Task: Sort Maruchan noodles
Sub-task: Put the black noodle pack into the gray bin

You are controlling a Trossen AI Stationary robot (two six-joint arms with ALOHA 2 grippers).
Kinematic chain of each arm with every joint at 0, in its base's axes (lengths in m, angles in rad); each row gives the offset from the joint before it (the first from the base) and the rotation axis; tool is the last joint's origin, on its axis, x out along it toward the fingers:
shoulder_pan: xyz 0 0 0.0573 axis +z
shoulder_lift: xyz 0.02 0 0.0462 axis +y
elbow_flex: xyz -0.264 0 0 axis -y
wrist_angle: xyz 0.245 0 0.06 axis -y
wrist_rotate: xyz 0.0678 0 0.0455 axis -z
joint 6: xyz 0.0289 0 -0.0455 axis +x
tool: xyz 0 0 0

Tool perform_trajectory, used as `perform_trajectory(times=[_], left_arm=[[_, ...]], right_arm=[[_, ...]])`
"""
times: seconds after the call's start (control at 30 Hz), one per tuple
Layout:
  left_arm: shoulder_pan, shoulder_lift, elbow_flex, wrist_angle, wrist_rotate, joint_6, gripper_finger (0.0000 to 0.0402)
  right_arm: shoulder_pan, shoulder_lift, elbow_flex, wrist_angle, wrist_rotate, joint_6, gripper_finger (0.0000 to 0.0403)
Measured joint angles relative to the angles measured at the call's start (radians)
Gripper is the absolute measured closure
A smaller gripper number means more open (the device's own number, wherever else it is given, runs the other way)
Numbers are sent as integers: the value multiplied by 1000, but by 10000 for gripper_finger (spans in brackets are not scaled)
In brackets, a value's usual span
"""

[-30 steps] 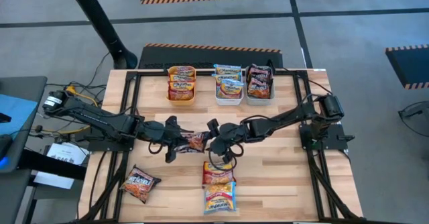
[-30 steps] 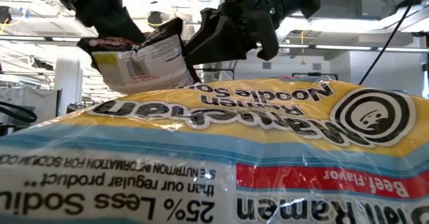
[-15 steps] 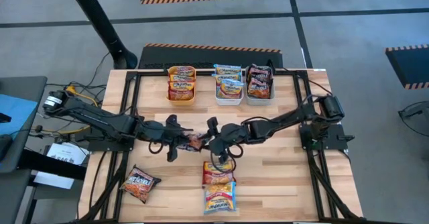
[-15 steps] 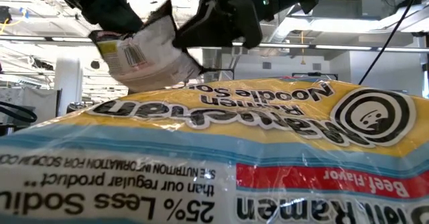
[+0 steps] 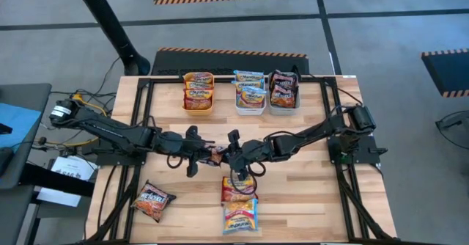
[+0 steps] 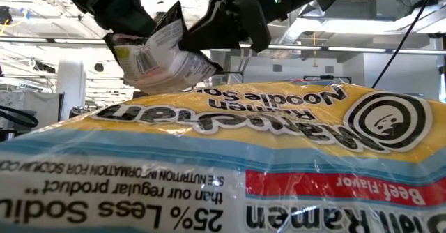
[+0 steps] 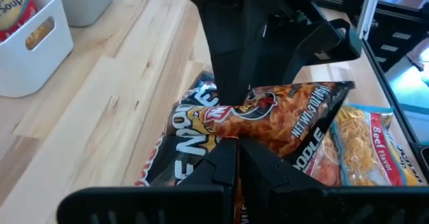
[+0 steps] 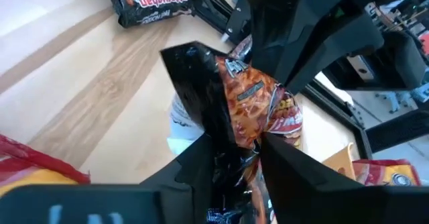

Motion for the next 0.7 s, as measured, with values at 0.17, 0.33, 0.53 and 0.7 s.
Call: perform_trajectory(times=[0.17, 0.33, 0.53, 0.7], left_arm=[[14, -1, 0, 6, 26, -3, 401], [31, 0, 0, 2, 45, -15, 401], [49, -1, 0, 8, 51, -8, 401], [51, -35, 1, 9, 42, -1, 402]], right_arm=[[0, 0, 0, -12, 0, 6, 323], [1, 0, 1, -50, 13, 6, 382], [4, -1, 4, -89, 34, 6, 394], [4, -16, 5, -119, 68, 5, 398]])
